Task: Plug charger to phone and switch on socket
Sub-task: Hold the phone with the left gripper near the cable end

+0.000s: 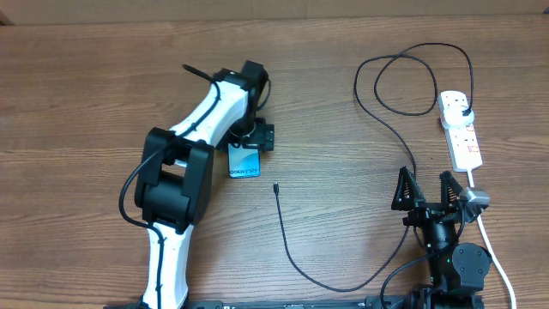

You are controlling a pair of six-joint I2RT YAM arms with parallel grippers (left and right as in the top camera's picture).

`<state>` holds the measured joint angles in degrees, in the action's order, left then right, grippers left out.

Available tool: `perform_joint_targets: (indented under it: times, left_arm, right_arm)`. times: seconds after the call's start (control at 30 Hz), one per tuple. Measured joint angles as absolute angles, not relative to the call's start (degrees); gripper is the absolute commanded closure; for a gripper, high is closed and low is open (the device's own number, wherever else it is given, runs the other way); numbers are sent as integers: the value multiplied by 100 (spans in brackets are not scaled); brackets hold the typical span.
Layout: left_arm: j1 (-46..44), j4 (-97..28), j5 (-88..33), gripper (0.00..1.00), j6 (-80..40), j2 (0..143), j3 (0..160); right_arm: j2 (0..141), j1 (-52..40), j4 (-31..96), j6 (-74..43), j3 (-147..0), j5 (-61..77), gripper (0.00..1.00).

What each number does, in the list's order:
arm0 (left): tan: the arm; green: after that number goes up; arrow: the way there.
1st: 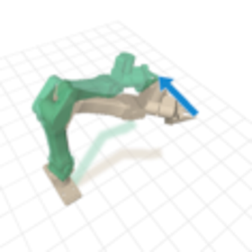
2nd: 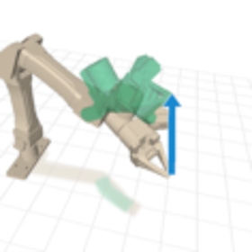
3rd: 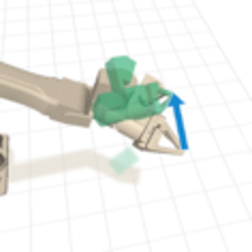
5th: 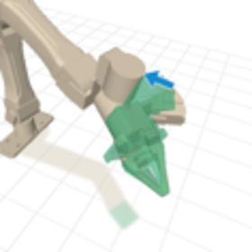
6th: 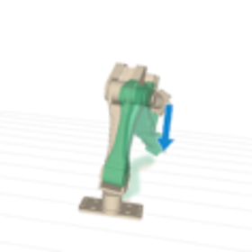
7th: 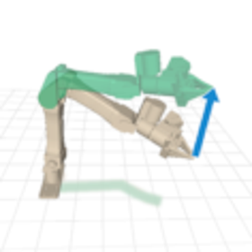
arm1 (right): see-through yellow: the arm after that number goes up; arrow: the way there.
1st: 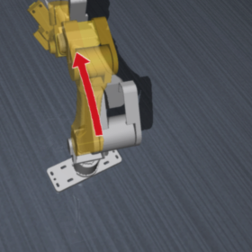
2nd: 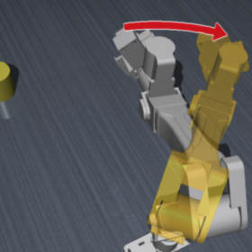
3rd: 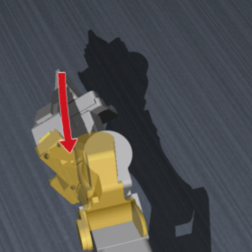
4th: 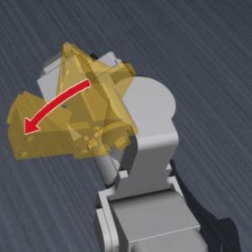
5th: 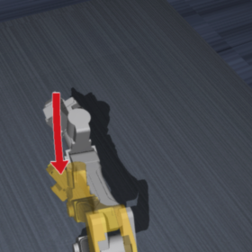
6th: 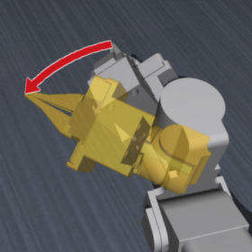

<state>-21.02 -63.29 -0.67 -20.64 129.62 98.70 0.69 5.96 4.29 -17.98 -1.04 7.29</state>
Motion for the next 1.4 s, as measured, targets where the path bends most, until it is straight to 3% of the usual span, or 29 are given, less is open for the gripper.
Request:
perform_joint_targets:
  times: [0.47,1.4]
  left_arm:
    - [-1944,-6340,-163,0,-2700,12962,9861]
    - [-1979,-6254,-128,6,-2685,12962,9854]
  right_arm:
    - [69,596,429,-1798,-104,729,0]
    - [69,596,429,-1800,-104,729,0]
